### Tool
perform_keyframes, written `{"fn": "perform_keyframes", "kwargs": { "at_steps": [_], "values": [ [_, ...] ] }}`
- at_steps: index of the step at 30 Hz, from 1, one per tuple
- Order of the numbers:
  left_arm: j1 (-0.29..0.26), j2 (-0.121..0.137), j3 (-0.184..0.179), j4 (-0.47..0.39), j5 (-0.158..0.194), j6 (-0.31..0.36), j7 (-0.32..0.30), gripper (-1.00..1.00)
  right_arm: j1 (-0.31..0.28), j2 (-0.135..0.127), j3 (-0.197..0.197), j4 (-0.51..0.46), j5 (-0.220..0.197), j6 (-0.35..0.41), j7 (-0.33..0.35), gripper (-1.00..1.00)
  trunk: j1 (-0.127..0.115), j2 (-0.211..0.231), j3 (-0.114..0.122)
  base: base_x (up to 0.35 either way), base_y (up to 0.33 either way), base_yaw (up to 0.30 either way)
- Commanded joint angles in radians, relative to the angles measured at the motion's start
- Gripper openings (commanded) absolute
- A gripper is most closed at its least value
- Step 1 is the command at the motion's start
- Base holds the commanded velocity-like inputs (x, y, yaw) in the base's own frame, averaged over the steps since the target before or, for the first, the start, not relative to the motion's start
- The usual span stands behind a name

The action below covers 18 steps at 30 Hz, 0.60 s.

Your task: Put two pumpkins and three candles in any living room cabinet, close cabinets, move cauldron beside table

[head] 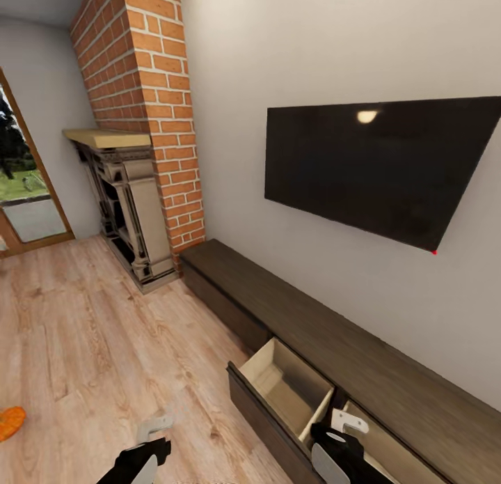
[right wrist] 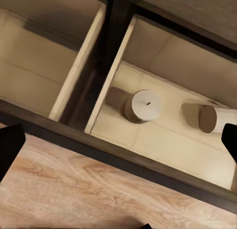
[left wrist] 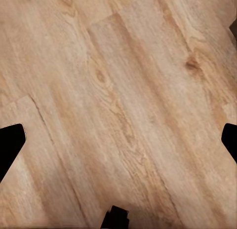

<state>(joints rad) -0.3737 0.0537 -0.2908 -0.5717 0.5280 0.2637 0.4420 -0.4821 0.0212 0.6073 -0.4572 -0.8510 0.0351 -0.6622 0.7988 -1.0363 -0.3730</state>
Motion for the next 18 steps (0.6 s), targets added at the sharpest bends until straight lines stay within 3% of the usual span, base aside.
{"fn": "perform_keyframes", "kwargs": {
  "at_steps": [1, 18],
  "values": [
    [-0.001, 0.002, -0.008, -0.002, 0.007, 0.003, 0.009, 1.00, -0.001, -0.001, 0.008, -0.001, -0.004, 0.004, -0.006, 1.00, 0.000, -0.001, -0.001, 0.000, 0.000, 0.273],
    [-0.001, 0.002, -0.008, -0.002, 0.007, 0.003, 0.009, 1.00, -0.001, -0.001, 0.008, -0.001, -0.003, 0.003, -0.006, 1.00, 0.000, -0.001, -0.002, 0.000, 0.000, 0.275]
  ]
}}
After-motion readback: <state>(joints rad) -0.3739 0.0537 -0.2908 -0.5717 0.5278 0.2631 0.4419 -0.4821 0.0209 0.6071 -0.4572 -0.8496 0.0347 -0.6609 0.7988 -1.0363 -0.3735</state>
